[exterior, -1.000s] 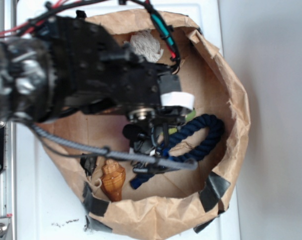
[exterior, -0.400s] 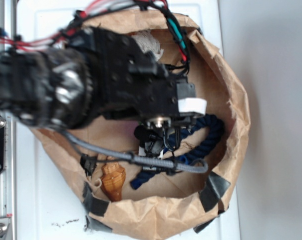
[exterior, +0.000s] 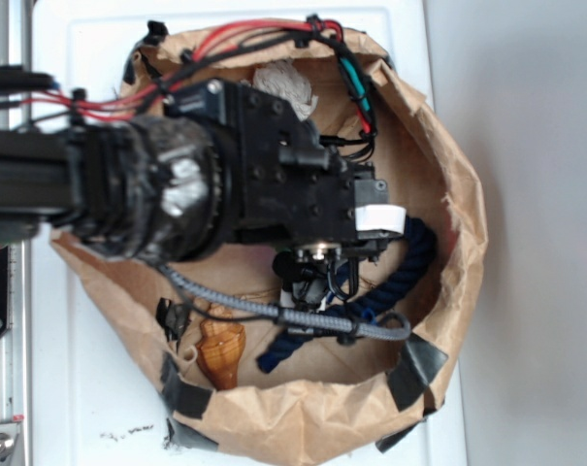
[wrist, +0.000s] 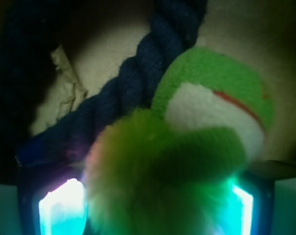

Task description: Grab the green animal.

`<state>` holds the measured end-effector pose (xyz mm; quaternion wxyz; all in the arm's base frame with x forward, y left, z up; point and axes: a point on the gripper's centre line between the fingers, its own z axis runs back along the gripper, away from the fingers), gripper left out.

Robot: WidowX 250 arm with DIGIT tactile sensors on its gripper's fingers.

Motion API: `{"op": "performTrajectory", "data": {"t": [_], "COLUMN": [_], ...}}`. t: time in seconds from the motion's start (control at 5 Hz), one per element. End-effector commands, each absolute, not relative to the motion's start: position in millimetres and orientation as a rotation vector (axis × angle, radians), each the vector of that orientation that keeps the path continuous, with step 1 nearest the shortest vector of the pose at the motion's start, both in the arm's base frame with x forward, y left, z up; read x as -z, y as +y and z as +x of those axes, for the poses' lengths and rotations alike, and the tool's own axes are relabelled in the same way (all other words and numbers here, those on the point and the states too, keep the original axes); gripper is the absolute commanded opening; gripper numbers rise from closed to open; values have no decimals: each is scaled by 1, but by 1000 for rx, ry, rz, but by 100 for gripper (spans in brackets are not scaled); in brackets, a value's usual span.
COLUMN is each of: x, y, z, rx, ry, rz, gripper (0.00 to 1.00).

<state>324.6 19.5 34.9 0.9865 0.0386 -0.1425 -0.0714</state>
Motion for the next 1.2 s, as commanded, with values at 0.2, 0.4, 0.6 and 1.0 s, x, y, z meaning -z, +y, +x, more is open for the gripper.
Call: {"op": "performTrajectory", "data": {"t": [0.2, 0.4, 0.6, 1.0], "x": [-59, -92, -129, -176], "y": [53, 49, 41, 33], "z": [336, 324, 307, 278], "rx": [89, 94, 107, 92], "ry": [-357, -355, -362, -349], "rz": [-45, -94, -77, 10], "gripper": [0, 0, 0, 0]}}
